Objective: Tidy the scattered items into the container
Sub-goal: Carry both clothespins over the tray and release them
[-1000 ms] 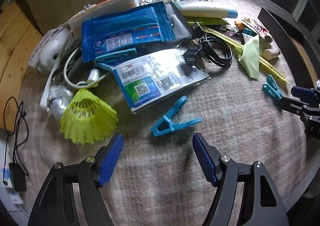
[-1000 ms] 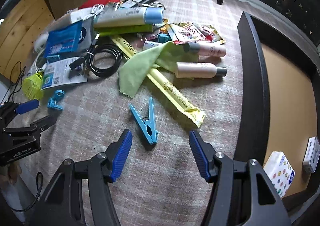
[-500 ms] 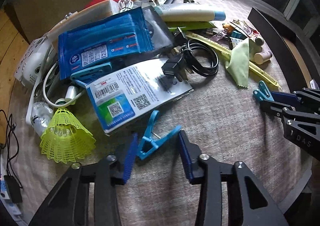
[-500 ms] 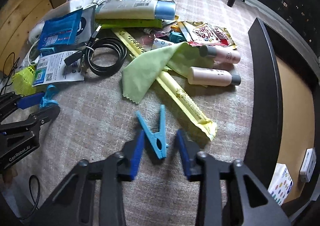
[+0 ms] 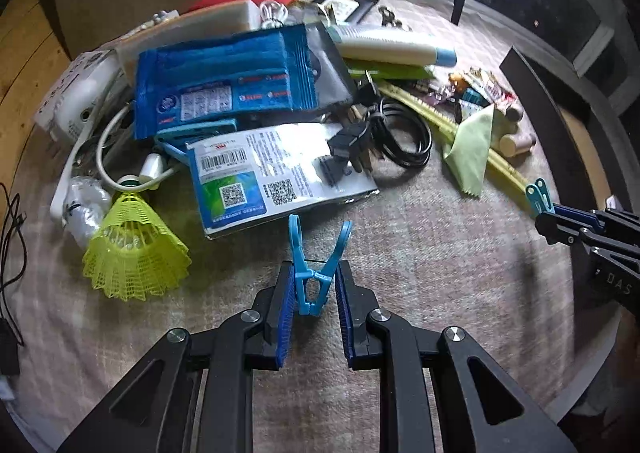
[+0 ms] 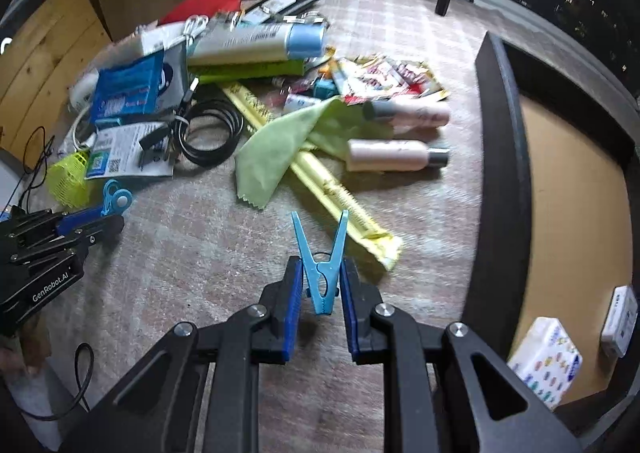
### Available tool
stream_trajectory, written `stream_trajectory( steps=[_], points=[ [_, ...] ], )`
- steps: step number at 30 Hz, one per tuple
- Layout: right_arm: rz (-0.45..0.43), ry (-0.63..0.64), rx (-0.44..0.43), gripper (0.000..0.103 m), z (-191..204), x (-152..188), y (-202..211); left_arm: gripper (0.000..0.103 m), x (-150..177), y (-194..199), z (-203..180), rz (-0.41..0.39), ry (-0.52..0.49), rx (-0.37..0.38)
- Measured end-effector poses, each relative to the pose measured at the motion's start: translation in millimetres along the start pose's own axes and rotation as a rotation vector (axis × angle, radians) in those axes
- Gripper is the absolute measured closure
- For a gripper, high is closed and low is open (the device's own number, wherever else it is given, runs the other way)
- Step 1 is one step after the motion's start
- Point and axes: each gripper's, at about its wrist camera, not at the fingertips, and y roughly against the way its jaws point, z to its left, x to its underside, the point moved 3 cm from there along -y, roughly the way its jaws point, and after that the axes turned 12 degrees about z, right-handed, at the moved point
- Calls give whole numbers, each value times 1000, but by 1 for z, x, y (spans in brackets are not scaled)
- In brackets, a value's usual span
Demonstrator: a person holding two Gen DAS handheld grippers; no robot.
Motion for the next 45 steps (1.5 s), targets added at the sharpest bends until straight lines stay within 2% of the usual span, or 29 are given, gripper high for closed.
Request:
stream_trajectory(
  steps=[5, 6, 8, 13, 18, 21, 25, 31, 36, 37, 38, 39, 40, 45],
  points=[
    [-33, -17, -11, 84, -15, 7, 24, 84, 1, 15, -22, -32, -3, 3],
    [-42, -22, -13, 84, -18, 14, 31, 84, -15, 22, -15, -35, -9, 8],
    [-54, -29, -10, 84, -30, 10, 42, 84, -18, 29, -25, -46, -24, 18],
    [-83, -66, 17, 84, -57, 0, 55, 84, -44, 33, -88, -64, -85, 54],
    [-100, -117, 57, 84, -101, 5, 64, 84, -36, 53, -139, -72, -165, 89],
    [-103, -152, 79, 84, -133, 12, 69, 84, -39, 56, -183, -76, -232, 108],
    [-99, -201, 97, 84, -172, 21, 71, 84, -42, 56, -237, -72, -313, 134],
    [-90, -266, 121, 84, -220, 33, 72, 84, -43, 47, -292, -54, -392, 146],
    [-84, -288, 127, 84, -239, 39, 71, 84, -45, 42, -316, -39, -424, 138],
    [-81, -285, 126, 83, -241, 40, 70, 78, -45, 41, -319, -36, -432, 135],
    [-78, -281, 127, 80, -242, 40, 70, 65, -44, 42, -321, -35, -438, 131],
    [-77, -280, 130, 70, -242, 40, 70, 60, -43, 43, -321, -44, -440, 129],
    [-83, -280, 132, 67, -241, 41, 70, 57, -43, 46, -318, -61, -435, 127],
    [-110, -265, 104, 66, -232, 35, 78, 57, -49, 51, -301, -76, -399, 118]
  ],
)
